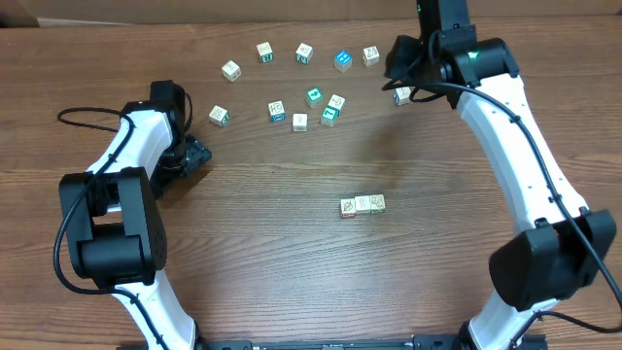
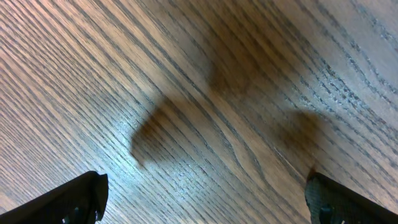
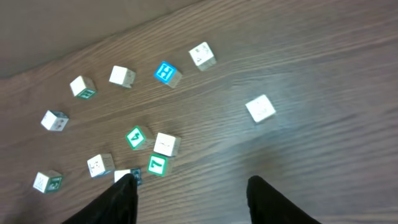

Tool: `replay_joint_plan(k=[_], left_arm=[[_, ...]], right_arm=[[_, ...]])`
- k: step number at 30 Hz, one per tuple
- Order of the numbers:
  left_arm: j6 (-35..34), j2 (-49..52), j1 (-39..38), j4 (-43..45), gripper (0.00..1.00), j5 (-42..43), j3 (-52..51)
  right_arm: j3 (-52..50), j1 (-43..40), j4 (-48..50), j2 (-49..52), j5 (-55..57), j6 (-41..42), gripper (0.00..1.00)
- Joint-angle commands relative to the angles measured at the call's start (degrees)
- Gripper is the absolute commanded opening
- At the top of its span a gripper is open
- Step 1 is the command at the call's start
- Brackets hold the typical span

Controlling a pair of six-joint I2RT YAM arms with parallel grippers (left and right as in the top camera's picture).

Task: Form a horizontal line
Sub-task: 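Move the right gripper up to the green '7' block in the arc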

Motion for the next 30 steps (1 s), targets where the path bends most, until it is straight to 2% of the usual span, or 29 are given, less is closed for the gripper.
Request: replay_joint_plan(k=[1, 4, 8, 14, 22, 30], left_arm=[[0.7, -0.1, 0.0, -0.2, 0.99, -2.5, -0.4], [0.7, -0.1, 0.0, -0.2, 1.00, -2.5, -0.4], [0.7, -0.1, 0.0, -0.2, 1.00, -2.5, -0.4], [0.7, -0.1, 0.0, -0.2, 1.00, -2.5, -0.4], [0.7, -0.1, 0.0, -0.2, 1.00, -2.5, -0.4], [0.7, -0.1, 0.0, -0.2, 1.00, -2.5, -0.4]], right_arm=[[0.5, 2.2, 1.7, 4.4, -1.8, 0.9, 0.64], [0.5, 4.1, 3.6, 8.5, -1.7, 0.9, 0.72], [0.5, 6.3, 6.3, 14.2, 0.2, 2.8, 0.76], [0.5, 8.8, 10.9, 20.2, 1.6, 5.5, 0.76], [0.5, 10.6, 14.3, 23.5, 3.1, 7.2, 0.75], [-0.5, 10.7, 14.1, 24.2, 4.9, 8.7, 0.68]])
